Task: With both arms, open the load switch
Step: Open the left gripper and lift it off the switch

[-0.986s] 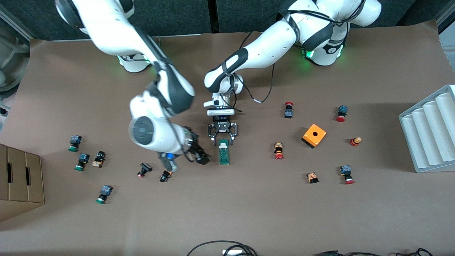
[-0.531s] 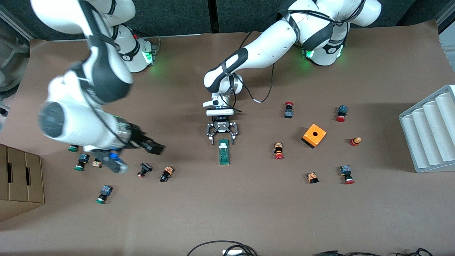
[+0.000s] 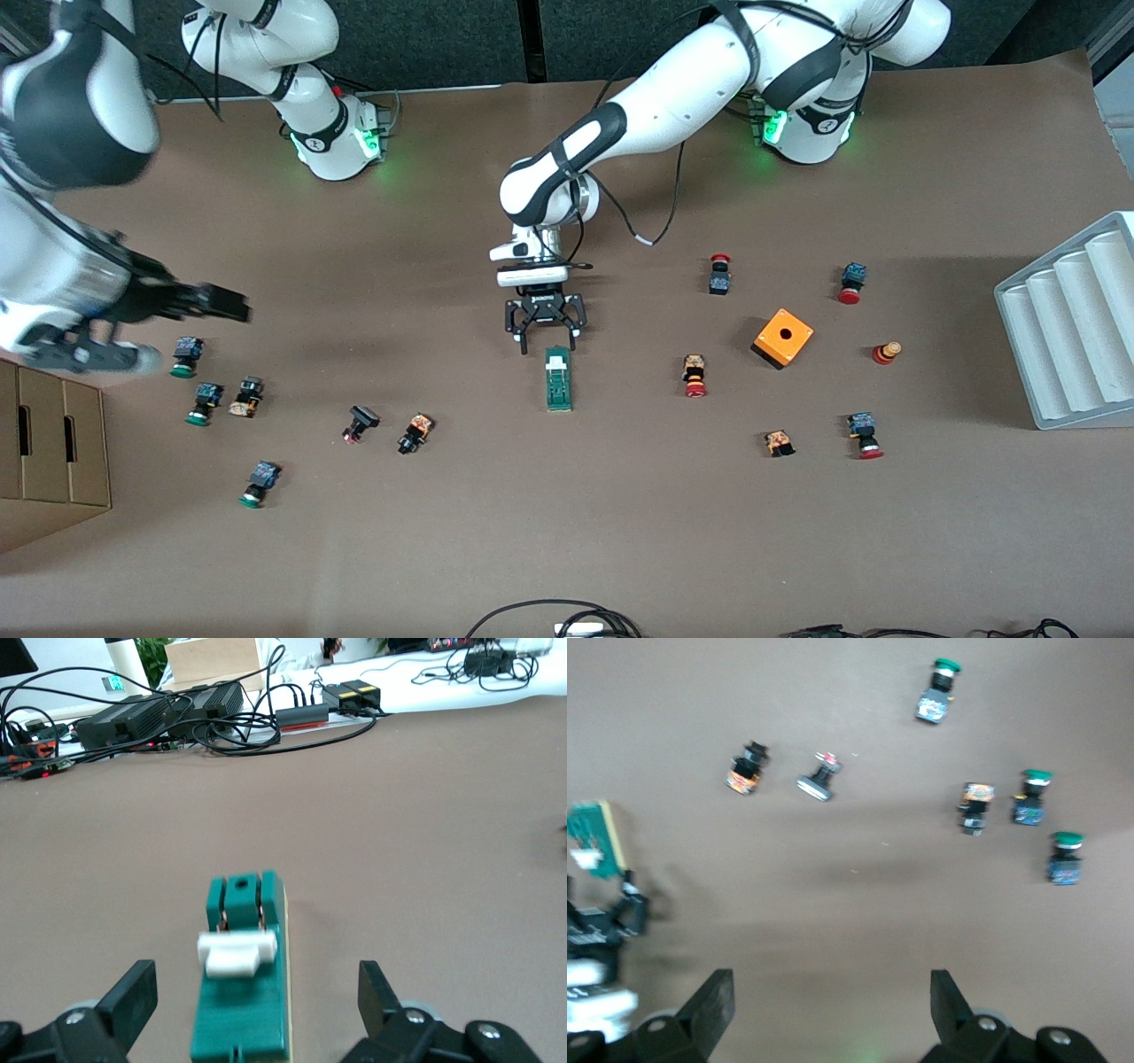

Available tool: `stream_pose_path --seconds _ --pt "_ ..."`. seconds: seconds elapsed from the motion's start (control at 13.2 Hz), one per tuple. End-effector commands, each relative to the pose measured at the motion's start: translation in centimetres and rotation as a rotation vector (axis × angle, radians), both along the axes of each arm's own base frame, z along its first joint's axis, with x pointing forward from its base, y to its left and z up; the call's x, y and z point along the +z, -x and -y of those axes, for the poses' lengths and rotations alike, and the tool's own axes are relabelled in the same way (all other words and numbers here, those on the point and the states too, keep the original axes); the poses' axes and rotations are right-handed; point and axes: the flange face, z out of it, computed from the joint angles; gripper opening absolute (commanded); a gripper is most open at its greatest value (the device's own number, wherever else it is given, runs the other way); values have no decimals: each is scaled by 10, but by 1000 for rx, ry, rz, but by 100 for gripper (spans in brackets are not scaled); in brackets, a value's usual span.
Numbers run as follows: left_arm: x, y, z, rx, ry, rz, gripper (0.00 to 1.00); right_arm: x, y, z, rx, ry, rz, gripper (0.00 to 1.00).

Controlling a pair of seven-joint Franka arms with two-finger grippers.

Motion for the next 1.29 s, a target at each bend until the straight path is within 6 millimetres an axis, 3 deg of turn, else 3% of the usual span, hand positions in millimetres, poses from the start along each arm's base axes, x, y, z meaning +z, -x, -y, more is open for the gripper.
stream_pose_path --seconds 0.0,0.53,0.76,1.06,1.21 --pt "38 -16 -5 -28 -54 -79 100 8 31 31 69 17 24 100" --pt "116 -38 -11 -108 -225 -296 100 20 26 54 48 60 52 100" --pt "154 -51 -18 -140 -274 -399 100 27 23 51 54 66 63 100" --pt "214 -52 -24 -230 -325 -542 100 22 21 50 55 79 58 100" --pt "242 -82 -52 -232 -338 -603 100 24 21 46 63 85 62 100"
